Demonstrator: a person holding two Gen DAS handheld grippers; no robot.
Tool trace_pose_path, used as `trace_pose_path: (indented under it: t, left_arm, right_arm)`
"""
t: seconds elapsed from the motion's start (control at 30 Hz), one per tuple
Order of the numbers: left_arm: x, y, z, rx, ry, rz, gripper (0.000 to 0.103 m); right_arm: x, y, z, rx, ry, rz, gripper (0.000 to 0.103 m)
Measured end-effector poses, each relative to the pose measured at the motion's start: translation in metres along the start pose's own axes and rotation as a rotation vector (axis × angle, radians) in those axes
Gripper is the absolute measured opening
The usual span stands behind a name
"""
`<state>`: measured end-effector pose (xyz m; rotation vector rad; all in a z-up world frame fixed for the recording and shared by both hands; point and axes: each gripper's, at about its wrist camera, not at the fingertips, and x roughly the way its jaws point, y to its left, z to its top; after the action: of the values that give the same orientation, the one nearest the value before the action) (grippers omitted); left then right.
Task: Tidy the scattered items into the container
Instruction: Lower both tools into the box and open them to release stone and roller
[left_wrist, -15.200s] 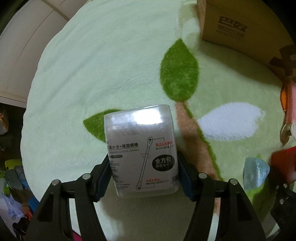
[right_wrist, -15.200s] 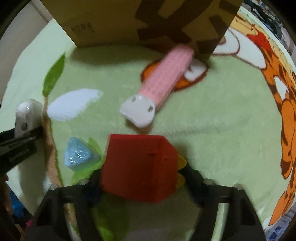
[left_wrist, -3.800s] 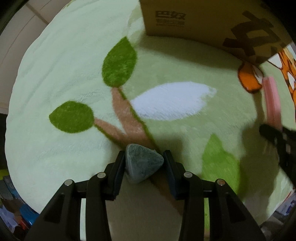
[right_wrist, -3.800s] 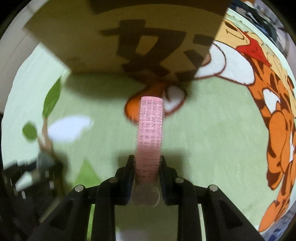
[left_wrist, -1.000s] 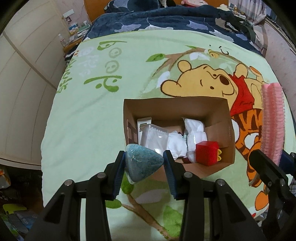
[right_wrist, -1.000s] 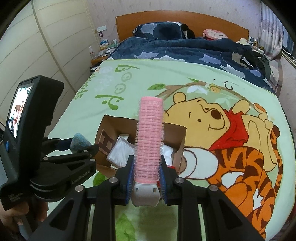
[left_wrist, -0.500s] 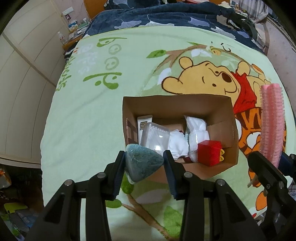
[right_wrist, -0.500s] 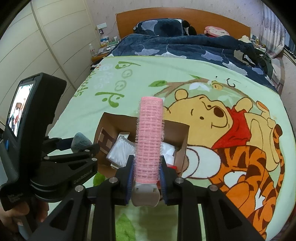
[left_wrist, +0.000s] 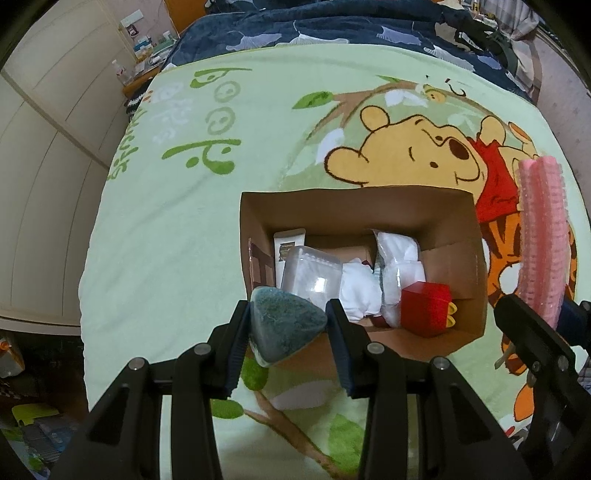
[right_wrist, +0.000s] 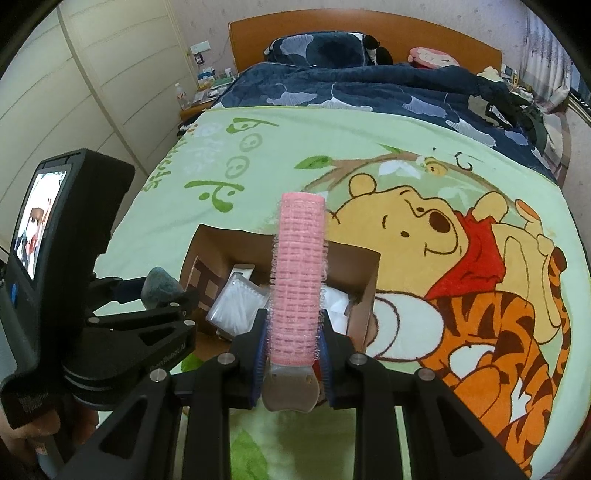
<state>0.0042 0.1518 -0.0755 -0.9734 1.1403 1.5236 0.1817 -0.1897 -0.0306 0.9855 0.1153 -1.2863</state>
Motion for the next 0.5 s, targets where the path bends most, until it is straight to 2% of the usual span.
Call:
trace_pose_path:
  t: [0.23,0.27,0.3,0.37,0.5]
  left_arm:
    - [0.009,0.0,0.007,0.004,0.016,0.026,0.043]
    - [0.01,0.0,0.009,0.006,0.019,0.024,0.048]
    - [0.011,0.0,0.01,0.009,0.02,0.026,0.061]
    - [0.01,0.0,0.012,0.014,0.01,0.062,0.077]
    - [0.007,0.001,0.016,0.016,-0.011,0.059,0.08]
  right_arm:
    - [0.011,-0.001,0.007,-0.001,0.009,-0.005,0.027]
    - [0.012,-0.001,0.009,0.001,0.009,-0.01,0.034]
    - [0.012,-0.001,0.01,0.003,0.007,-0.022,0.046]
    - [0.013,-0.003,0.01,0.002,0.003,-0.034,0.05]
    - [0.014,-0.007,0.012,0.021,-0.006,-0.031,0.054]
